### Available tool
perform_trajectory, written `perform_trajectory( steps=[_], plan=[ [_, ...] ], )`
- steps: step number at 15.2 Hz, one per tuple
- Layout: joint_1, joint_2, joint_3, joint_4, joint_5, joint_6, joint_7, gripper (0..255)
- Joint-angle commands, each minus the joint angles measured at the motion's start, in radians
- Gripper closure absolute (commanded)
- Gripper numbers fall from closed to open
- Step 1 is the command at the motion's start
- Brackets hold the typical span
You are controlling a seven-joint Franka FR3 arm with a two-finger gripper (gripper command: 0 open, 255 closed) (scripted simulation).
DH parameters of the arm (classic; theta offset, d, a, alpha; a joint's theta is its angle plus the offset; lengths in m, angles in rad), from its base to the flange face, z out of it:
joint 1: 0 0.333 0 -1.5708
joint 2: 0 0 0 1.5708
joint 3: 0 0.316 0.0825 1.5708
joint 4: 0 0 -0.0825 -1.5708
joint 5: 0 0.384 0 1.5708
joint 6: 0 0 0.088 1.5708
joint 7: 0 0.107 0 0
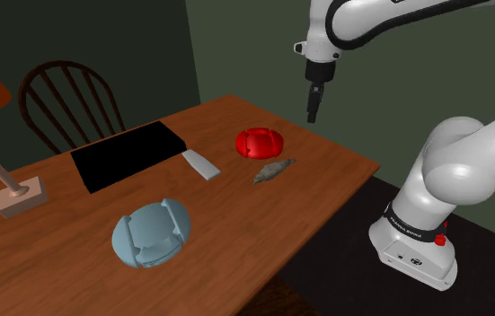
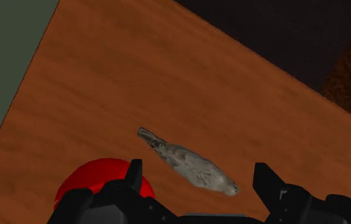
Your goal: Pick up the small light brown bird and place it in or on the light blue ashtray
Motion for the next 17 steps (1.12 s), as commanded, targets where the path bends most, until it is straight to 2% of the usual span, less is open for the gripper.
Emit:
perform_trajectory(
  steps=[1,6,10,13,17],
  plan=[
    [0.024,0.041,-0.036,-0.035,-0.007,0.092,-0.1,0],
    [0.097,0.187,-0.115,-0.086,0.006,0.313,-0.34,0],
    [0.173,0.334,-0.178,-0.097,0.055,0.482,-0.554,0],
    [0.241,0.456,-0.22,-0.088,0.134,0.597,-0.74,0],
    [0.317,0.611,-0.244,-0.058,0.299,0.71,-1.012,0]
  ],
)
